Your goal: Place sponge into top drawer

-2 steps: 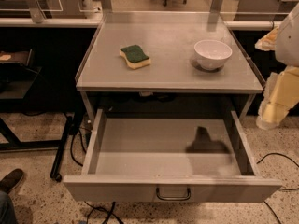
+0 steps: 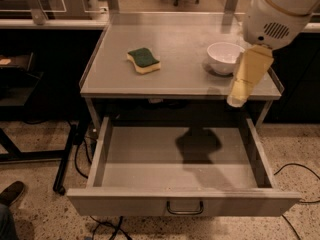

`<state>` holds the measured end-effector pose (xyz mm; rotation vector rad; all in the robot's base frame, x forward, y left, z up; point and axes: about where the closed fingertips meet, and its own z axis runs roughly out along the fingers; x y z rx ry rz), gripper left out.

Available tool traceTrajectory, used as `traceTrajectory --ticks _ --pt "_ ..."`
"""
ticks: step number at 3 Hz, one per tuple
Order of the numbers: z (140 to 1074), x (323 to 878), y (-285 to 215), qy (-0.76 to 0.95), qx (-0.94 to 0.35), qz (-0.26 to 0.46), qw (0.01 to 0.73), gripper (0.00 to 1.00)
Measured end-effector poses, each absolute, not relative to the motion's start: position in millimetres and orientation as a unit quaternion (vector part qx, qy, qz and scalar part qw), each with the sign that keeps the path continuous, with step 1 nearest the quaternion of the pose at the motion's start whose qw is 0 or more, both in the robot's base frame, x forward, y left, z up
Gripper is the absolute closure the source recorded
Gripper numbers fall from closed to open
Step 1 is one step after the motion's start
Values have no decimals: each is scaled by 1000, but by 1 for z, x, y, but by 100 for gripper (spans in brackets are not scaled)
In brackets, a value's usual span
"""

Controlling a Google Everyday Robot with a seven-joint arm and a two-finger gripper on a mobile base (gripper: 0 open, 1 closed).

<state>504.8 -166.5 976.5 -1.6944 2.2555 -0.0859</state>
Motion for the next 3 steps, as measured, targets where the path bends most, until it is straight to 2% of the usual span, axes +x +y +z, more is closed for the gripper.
traceTrajectory --ticks 1,3 --pt "976 502 -170 789 -591 -33 162 0" --pt "954 573 -127 800 -573 3 178 0"
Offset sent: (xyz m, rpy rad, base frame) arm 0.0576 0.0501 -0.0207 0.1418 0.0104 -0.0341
